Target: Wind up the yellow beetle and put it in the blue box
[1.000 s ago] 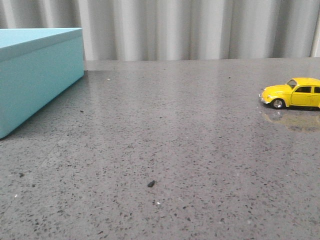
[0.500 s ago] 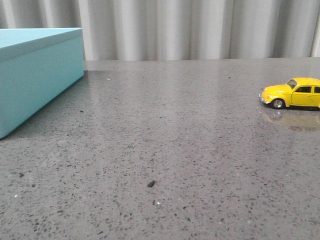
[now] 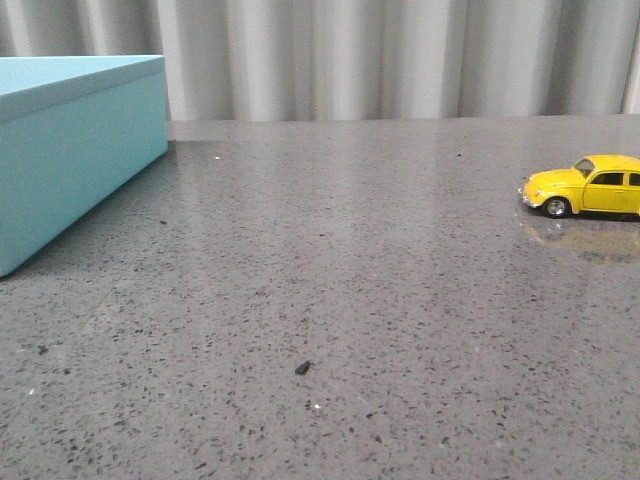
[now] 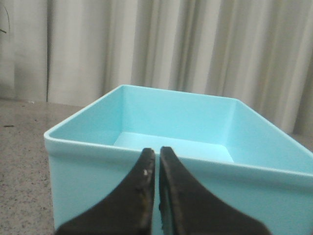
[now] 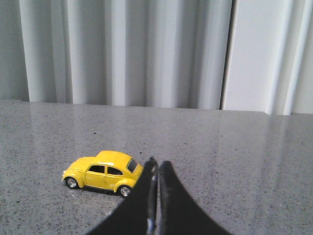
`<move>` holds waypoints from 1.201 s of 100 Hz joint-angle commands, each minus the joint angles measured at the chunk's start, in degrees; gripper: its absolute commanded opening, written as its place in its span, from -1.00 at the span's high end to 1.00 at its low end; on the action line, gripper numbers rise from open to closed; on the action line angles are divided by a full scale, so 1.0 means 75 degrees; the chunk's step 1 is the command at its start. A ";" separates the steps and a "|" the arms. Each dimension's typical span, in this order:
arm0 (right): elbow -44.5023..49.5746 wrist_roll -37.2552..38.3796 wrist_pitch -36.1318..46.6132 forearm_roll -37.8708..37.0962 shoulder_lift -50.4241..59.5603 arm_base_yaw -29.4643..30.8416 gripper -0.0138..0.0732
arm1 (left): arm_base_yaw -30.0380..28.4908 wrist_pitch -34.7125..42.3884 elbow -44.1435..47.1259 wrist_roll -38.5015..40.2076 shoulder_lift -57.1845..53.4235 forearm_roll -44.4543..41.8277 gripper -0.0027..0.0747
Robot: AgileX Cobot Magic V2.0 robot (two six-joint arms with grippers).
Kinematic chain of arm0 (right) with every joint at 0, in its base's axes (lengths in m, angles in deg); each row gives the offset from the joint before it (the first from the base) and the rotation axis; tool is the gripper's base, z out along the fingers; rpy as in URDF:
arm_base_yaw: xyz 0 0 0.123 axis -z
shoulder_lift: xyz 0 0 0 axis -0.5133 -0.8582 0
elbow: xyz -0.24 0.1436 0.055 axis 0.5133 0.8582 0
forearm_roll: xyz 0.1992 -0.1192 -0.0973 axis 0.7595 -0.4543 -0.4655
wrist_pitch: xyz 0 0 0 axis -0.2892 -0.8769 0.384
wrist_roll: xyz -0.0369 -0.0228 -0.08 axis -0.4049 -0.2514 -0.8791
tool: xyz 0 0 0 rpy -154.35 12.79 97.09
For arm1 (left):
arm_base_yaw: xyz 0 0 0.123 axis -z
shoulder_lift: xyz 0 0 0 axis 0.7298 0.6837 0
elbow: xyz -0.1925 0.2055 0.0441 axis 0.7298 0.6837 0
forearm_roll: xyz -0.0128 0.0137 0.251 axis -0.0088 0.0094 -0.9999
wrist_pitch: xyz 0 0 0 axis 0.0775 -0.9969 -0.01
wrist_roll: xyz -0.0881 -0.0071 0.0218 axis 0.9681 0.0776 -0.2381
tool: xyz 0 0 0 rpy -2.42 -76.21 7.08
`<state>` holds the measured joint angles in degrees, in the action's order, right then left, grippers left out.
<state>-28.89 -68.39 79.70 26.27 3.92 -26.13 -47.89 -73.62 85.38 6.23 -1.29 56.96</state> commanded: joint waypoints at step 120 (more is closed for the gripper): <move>-0.6783 -0.0081 -0.3864 0.1092 -0.7117 -0.0276 0.82 | -0.0017 0.0120 -0.2433 0.0052 0.2084 0.0764 0.99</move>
<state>-73.74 -68.68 52.96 34.16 -45.77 -27.58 -47.89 -77.25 69.34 6.23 13.42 62.20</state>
